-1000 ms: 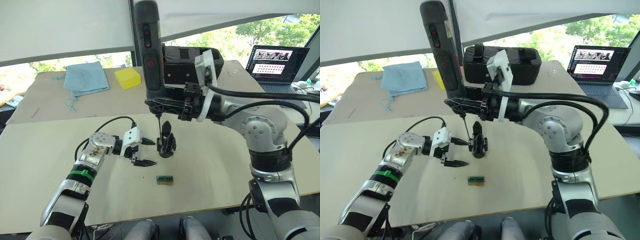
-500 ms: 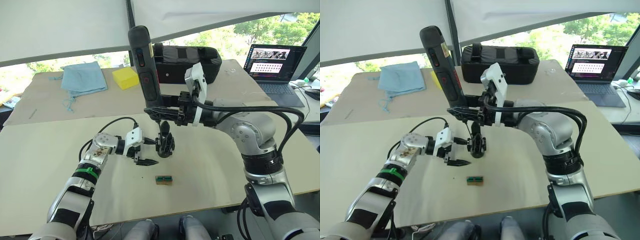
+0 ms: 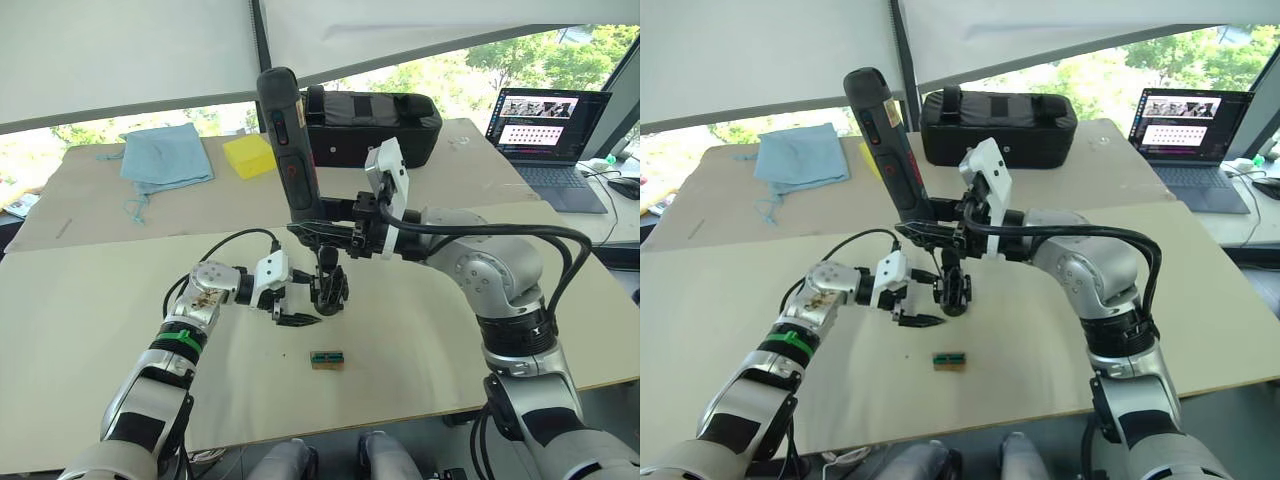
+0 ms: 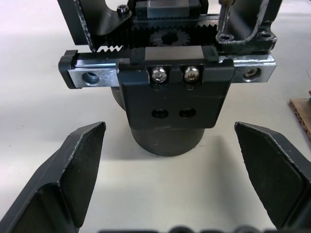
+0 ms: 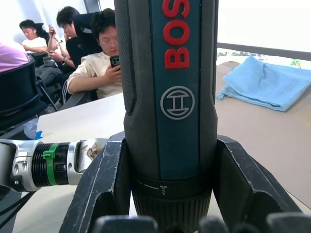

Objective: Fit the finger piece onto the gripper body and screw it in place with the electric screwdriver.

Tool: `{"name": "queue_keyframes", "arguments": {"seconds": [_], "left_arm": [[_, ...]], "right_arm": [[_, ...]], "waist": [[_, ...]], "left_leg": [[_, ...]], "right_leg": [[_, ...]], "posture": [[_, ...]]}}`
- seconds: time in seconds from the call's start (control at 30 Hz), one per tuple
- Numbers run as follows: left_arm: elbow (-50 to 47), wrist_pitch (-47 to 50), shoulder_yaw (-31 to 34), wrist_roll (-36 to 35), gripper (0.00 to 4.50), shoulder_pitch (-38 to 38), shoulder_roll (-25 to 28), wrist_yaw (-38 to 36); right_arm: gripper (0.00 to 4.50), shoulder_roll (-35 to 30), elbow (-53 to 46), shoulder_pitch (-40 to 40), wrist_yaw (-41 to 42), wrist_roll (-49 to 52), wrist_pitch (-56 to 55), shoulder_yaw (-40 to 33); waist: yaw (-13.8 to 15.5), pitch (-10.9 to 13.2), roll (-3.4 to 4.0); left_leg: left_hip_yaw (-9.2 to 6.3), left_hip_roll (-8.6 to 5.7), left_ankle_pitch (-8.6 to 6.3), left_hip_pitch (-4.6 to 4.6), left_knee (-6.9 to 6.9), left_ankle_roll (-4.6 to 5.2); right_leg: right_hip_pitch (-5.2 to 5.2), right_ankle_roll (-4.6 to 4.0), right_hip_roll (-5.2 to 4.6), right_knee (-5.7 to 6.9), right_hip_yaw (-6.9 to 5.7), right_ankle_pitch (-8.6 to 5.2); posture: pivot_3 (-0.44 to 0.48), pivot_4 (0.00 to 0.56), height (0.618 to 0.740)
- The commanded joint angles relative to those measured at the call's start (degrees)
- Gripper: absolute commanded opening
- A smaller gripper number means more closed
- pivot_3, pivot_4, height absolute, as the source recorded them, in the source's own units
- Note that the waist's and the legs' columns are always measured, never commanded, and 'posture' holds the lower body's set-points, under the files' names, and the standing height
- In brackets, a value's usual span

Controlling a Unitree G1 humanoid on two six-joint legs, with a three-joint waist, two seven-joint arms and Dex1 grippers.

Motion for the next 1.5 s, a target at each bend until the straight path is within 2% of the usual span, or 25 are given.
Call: {"name": "queue_keyframes", "arguments": {"seconds": [0.03, 1.1, 1.5], "left_arm": [[-0.4, -0.7, 0.7, 0.0, 4.50, -1.0, 0.0, -0.2], [-1.0, 0.8, 0.9, -0.1, 4.50, -1.1, -0.5, 0.2], [-1.3, 0.7, 1.0, -0.1, 4.50, -0.9, -0.5, 0.1]], "right_arm": [[1.92, 0.3, -3.4, -1.0, 0.1, 0.9, -2.0, -2.7], [1.92, 0.3, -3.2, 1.3, 2.9, -3.3, -5.2, -1.0], [1.92, 1.3, -3.4, -0.3, 2.6, -2.6, -4.1, -2.0]], "waist": [[0.0, 0.0, 0.00], [0.0, 0.0, 0.00], [0.0, 0.0, 0.00]], "left_leg": [[0.00, 0.00, 0.00, 0.00, 0.00, 0.00], [0.00, -0.02, 0.00, 0.01, 0.03, 0.00], [0.00, -0.02, 0.00, 0.00, 0.05, 0.01]], "right_leg": [[0.00, 0.00, 0.00, 0.00, 0.00, 0.00], [0.01, 0.00, 0.00, 0.05, -0.01, 0.00], [-0.01, 0.00, 0.00, 0.07, -0.01, 0.00]], "posture": [[0.000, 0.150, 0.740], [0.000, 0.150, 0.740], [0.000, 0.150, 0.740]]}}
